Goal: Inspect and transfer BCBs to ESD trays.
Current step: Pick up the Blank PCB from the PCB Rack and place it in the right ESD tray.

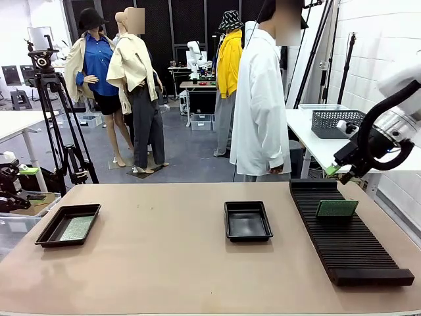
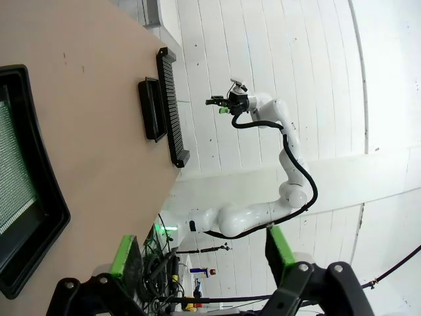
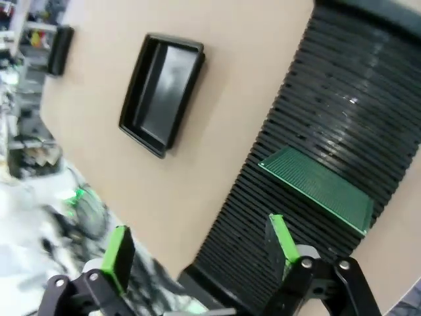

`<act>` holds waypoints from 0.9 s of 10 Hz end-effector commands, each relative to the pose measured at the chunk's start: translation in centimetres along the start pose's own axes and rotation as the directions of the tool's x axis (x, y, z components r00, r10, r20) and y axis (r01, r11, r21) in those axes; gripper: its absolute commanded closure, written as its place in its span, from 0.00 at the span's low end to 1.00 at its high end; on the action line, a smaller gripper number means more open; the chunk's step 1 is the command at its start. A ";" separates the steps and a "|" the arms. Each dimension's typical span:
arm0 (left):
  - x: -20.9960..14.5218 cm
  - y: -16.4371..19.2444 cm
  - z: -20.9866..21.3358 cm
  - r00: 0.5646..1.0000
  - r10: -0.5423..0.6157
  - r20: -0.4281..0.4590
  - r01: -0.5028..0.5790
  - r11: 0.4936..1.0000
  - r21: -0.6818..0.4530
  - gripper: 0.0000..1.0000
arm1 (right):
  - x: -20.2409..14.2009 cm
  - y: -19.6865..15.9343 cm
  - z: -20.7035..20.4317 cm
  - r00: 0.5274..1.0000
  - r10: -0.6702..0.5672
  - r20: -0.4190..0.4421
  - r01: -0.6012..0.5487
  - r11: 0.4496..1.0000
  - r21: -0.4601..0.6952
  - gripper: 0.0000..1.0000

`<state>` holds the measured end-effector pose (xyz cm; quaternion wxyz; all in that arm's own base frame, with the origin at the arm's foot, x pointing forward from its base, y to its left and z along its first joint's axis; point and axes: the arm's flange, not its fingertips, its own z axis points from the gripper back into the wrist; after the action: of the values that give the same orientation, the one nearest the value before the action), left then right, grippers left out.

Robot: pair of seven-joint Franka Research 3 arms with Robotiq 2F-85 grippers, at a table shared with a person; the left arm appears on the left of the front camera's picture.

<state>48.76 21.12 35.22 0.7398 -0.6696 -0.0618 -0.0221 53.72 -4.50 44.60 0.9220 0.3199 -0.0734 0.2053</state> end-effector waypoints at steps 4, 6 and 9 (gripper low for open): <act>0.0 -0.1 0.0 1.000 -0.004 0.001 0.004 1.000 0.000 0.00 | 2.1 2.8 -1.6 0.816 0.481 -0.322 -0.551 0.815 -0.179 0.00; 0.0 -0.1 0.0 1.000 -0.004 0.001 0.004 1.000 0.000 0.00 | 1.9 3.0 -2.8 0.703 0.543 -0.459 -0.666 0.730 -0.157 0.00; 0.0 -0.1 0.0 1.000 -0.004 0.001 0.004 1.000 0.000 0.00 | 0.7 2.9 -3.7 0.594 0.625 -0.506 -0.764 0.636 -0.112 0.00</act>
<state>48.76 21.10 35.22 0.7398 -0.6696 -0.0617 -0.0222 54.09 0.35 44.06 0.8097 0.0685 -0.0053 0.5829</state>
